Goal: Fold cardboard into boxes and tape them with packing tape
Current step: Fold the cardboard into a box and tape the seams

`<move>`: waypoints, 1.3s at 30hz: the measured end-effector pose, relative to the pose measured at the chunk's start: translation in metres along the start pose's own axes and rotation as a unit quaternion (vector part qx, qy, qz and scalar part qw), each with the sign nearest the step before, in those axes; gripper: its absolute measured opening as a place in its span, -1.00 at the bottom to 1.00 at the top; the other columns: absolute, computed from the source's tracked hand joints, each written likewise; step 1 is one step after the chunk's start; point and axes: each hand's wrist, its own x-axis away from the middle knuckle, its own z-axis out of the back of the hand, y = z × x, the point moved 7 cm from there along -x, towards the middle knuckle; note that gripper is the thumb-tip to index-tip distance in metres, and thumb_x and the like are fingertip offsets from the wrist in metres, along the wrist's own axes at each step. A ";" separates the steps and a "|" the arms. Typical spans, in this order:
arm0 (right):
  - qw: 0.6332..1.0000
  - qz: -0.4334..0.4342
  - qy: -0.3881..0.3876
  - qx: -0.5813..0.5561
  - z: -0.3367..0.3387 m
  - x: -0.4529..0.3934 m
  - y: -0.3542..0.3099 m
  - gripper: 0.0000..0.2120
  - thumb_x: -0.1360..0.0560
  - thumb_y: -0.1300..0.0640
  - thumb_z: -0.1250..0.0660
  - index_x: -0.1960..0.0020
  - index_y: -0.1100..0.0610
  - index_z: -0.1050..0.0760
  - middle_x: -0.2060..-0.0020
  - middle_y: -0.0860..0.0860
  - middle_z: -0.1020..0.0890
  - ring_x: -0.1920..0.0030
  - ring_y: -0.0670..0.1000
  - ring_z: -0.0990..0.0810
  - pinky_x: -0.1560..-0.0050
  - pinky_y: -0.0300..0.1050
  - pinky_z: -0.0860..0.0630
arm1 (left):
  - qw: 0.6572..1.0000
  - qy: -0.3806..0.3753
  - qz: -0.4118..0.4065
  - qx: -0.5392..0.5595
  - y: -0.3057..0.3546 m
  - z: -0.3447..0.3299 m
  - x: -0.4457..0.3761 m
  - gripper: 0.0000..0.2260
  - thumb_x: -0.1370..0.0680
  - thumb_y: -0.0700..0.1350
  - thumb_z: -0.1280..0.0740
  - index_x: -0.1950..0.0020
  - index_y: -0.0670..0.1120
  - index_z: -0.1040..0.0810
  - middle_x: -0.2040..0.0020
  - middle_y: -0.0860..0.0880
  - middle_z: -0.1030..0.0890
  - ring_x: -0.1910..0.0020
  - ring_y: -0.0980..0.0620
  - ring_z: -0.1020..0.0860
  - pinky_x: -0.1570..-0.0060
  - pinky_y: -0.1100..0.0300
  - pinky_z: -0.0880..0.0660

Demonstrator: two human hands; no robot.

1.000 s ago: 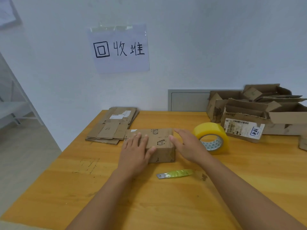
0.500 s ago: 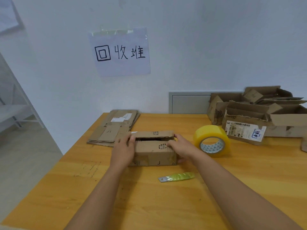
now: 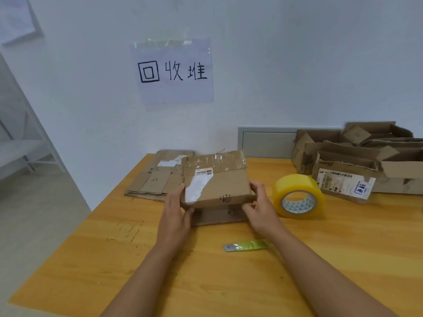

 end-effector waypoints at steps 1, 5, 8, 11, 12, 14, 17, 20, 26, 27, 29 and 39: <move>1.000 -0.007 -0.010 -0.019 -0.001 0.004 0.002 -0.53 -0.56 0.32 -0.27 -0.35 -0.05 -0.23 -0.15 -0.12 -0.50 -0.02 -0.20 -0.53 0.04 -0.32 -0.50 | 1.000 -0.013 0.009 0.014 -0.003 -0.001 0.004 -0.39 -0.55 -0.24 -0.39 -0.48 0.11 -0.19 -0.33 0.15 -0.26 -0.28 0.20 -0.33 -0.15 0.22 -0.46; 0.995 -0.041 0.019 -0.089 0.006 0.011 0.008 -0.83 -0.63 0.06 -0.26 -0.15 0.11 -0.36 -0.08 -0.08 -0.55 -0.06 -0.12 -0.55 0.04 -0.16 -0.51 | 0.988 -0.033 0.083 0.127 -0.004 -0.003 0.016 -0.55 -0.57 -0.09 -0.39 -0.29 0.18 -0.21 -0.28 0.15 -0.36 -0.29 0.12 -0.39 -0.09 0.19 -0.51; 0.997 -0.021 0.015 -0.071 0.003 0.015 0.014 -0.77 -0.60 0.08 -0.32 -0.17 0.11 -0.33 -0.17 -0.09 -0.52 -0.19 -0.06 -0.55 -0.01 -0.20 -0.57 | 0.981 -0.004 0.104 0.166 -0.005 0.001 0.020 -0.53 -0.57 -0.05 -0.41 -0.36 0.15 -0.23 -0.21 0.23 -0.40 -0.24 0.12 -0.46 -0.05 0.26 -0.50; 1.000 0.022 -0.003 0.019 0.001 0.014 0.021 -0.40 -0.57 0.05 -0.37 -0.51 -0.09 -0.16 -0.34 -0.12 -0.43 -0.35 -0.06 -0.43 -0.28 -0.05 -0.49 | 0.989 -0.012 0.087 0.122 -0.004 0.003 0.020 -0.40 -0.58 -0.04 -0.40 -0.53 0.13 -0.18 -0.31 0.18 -0.36 -0.25 0.17 -0.42 -0.08 0.36 -0.41; 0.998 0.035 -0.007 0.044 0.002 0.012 0.020 -0.32 -0.56 0.01 -0.37 -0.55 -0.19 -0.08 -0.39 -0.12 -0.41 -0.37 -0.07 -0.42 -0.30 0.01 -0.48 | 0.991 -0.015 0.075 0.114 -0.002 0.004 0.018 -0.41 -0.57 -0.05 -0.40 -0.53 0.14 -0.21 -0.34 0.16 -0.35 -0.27 0.16 -0.42 -0.11 0.34 -0.42; 0.996 0.052 -0.019 0.073 0.001 0.007 0.014 -0.25 -0.53 -0.02 -0.40 -0.54 -0.28 -0.02 -0.42 -0.11 -0.39 -0.36 -0.07 -0.42 -0.28 0.03 -0.50 | 0.990 -0.010 0.067 0.123 -0.001 0.007 0.011 -0.40 -0.56 -0.09 -0.42 -0.53 0.14 -0.23 -0.33 0.13 -0.37 -0.27 0.20 -0.42 -0.12 0.36 -0.43; 0.995 0.064 0.002 0.073 0.004 -0.003 0.003 -0.34 -0.52 0.06 -0.43 -0.45 -0.22 -0.13 -0.33 -0.09 -0.45 -0.30 -0.05 -0.47 -0.22 0.09 -0.55 | 0.991 -0.017 0.066 0.111 -0.001 0.009 -0.002 -0.39 -0.55 -0.15 -0.43 -0.53 0.09 -0.25 -0.26 0.11 -0.39 -0.23 0.23 -0.43 -0.15 0.43 -0.39; 0.992 0.082 0.023 0.094 0.007 -0.002 0.000 -0.44 -0.52 0.10 -0.43 -0.34 -0.22 -0.20 -0.25 -0.11 -0.49 -0.26 -0.05 -0.49 -0.22 0.09 -0.55 | 0.995 -0.029 0.058 0.082 0.001 0.007 -0.001 -0.63 -0.56 -0.17 -0.42 -0.27 0.09 -0.39 -0.22 0.08 -0.36 -0.16 0.34 -0.41 -0.19 0.40 -0.41; 0.974 0.144 -0.021 0.176 0.003 0.026 0.011 -0.49 -0.50 0.05 -0.46 -0.35 -0.18 -0.33 -0.21 -0.19 -0.39 -0.18 -0.09 -0.48 -0.14 0.03 -0.55 | 0.997 -0.064 0.016 0.043 -0.004 0.007 0.028 -0.72 -0.49 -0.06 -0.48 -0.15 0.09 -0.51 -0.23 0.19 -0.29 -0.15 0.48 -0.35 0.02 0.57 -0.33; 0.973 0.141 -0.027 0.179 0.003 0.027 0.011 -0.50 -0.52 0.00 -0.43 -0.40 -0.14 -0.34 -0.24 -0.19 -0.38 -0.19 -0.12 -0.46 -0.15 -0.03 -0.54 | 0.997 -0.069 0.016 0.044 -0.004 0.008 0.029 -0.72 -0.48 0.05 -0.47 -0.15 0.11 -0.51 -0.25 0.18 -0.28 -0.17 0.48 -0.34 0.03 0.53 -0.34; 0.976 0.127 -0.028 0.172 0.002 0.026 0.006 -0.52 -0.55 -0.12 -0.35 -0.43 -0.10 -0.35 -0.26 -0.19 -0.37 -0.20 -0.16 -0.42 -0.15 -0.13 -0.48 | 0.995 -0.069 0.038 0.061 -0.004 0.008 0.026 -0.65 -0.46 0.30 -0.38 -0.15 0.16 -0.51 -0.29 0.21 -0.27 -0.21 0.40 -0.36 0.02 0.41 -0.37; 0.994 0.007 0.034 0.107 0.005 -0.026 -0.004 -0.52 -0.60 -0.09 -0.28 -0.46 -0.01 -0.26 -0.28 -0.02 -0.47 -0.16 0.00 -0.52 -0.18 0.05 -0.52 | 0.992 -0.038 0.117 0.003 -0.006 0.001 -0.028 -0.42 -0.59 0.21 -0.25 -0.53 0.09 -0.12 -0.19 0.10 -0.43 -0.06 0.09 -0.52 0.07 0.11 -0.49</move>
